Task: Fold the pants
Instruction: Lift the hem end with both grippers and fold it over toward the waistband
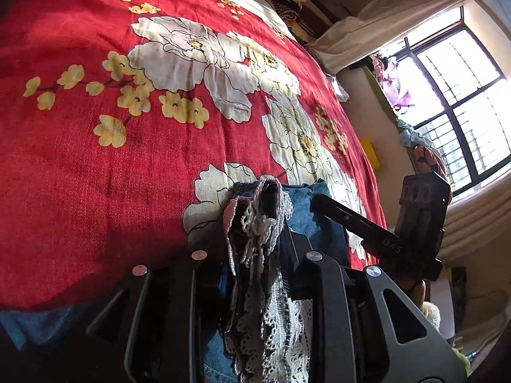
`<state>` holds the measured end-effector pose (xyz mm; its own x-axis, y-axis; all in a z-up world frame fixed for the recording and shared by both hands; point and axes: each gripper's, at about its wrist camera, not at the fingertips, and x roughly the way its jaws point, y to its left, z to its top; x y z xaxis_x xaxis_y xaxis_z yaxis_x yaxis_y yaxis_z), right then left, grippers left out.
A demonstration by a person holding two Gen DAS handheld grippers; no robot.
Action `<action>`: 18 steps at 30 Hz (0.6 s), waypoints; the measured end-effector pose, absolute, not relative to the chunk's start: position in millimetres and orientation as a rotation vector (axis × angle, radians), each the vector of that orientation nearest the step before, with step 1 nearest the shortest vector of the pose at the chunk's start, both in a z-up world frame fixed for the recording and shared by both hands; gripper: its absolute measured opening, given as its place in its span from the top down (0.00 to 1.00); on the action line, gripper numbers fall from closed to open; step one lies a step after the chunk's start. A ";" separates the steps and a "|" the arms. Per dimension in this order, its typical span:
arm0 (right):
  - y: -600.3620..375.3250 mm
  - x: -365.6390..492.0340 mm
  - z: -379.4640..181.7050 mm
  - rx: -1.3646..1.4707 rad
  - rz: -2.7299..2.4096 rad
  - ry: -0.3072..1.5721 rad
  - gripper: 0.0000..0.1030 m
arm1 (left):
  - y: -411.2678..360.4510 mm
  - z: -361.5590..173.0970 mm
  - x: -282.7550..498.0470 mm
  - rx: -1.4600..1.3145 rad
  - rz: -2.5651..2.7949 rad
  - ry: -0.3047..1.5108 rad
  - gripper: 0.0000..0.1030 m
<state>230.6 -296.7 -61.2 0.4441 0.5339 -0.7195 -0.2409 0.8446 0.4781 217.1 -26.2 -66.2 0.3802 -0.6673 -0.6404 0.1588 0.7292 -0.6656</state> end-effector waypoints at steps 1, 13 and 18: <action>-302.2 225.3 -55.8 0.344 0.483 0.987 0.55 | -22.6 -61.7 214.2 -0.566 -0.565 1.048 0.70; -330.5 113.5 -20.2 0.280 0.478 0.870 0.33 | -4.6 -25.3 122.9 -0.555 -0.534 0.963 0.50; -331.2 79.0 -20.9 0.269 0.466 0.859 0.27 | -17.0 -32.9 90.6 -0.555 -0.555 1.011 0.50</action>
